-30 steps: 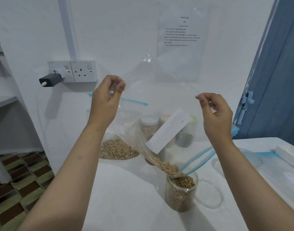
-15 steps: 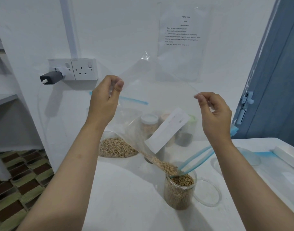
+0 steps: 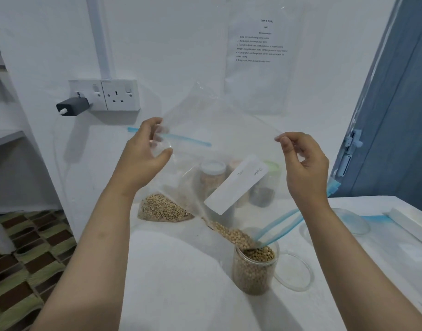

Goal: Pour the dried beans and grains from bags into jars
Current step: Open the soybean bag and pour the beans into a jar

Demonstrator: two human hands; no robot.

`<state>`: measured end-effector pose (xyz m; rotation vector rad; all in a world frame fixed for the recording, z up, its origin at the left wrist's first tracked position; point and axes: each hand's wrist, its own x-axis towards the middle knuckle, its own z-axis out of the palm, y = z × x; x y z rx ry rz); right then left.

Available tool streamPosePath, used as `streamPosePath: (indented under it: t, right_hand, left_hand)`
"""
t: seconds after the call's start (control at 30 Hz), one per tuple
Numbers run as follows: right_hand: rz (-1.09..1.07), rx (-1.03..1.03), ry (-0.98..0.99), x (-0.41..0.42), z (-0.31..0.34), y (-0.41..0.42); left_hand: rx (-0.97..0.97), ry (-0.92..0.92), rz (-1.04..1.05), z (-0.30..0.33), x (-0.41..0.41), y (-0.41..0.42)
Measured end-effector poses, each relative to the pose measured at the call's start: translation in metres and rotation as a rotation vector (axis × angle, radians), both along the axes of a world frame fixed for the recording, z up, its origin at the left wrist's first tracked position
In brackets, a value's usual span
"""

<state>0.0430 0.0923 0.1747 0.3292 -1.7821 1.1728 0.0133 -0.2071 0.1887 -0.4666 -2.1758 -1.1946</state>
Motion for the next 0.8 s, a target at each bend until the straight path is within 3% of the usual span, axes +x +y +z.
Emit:
streamPosePath:
  t: [0.2, 0.4, 0.47, 0.57, 0.8]
  right_hand:
    - [0.008, 0.002, 0.008, 0.003, -0.002, 0.002]
    - [0.016, 0.009, 0.017, 0.007, -0.002, 0.005]
    - [0.016, 0.009, 0.017, 0.009, -0.003, 0.009]
    - [0.0, 0.011, 0.007, 0.01, -0.004, 0.016]
    - [-0.028, -0.104, -0.002, 0.006, -0.009, 0.03]
  left_hand:
    - [0.194, -0.065, -0.009, -0.037, -0.005, -0.001]
    - [0.616, -0.245, -0.161, -0.068, -0.013, 0.022]
    - [0.674, -0.255, -0.181, -0.076, -0.015, 0.03]
    - [0.648, -0.197, -0.136, -0.068, -0.013, 0.035]
    - [0.333, -0.224, -0.149, -0.05, -0.013, 0.031]
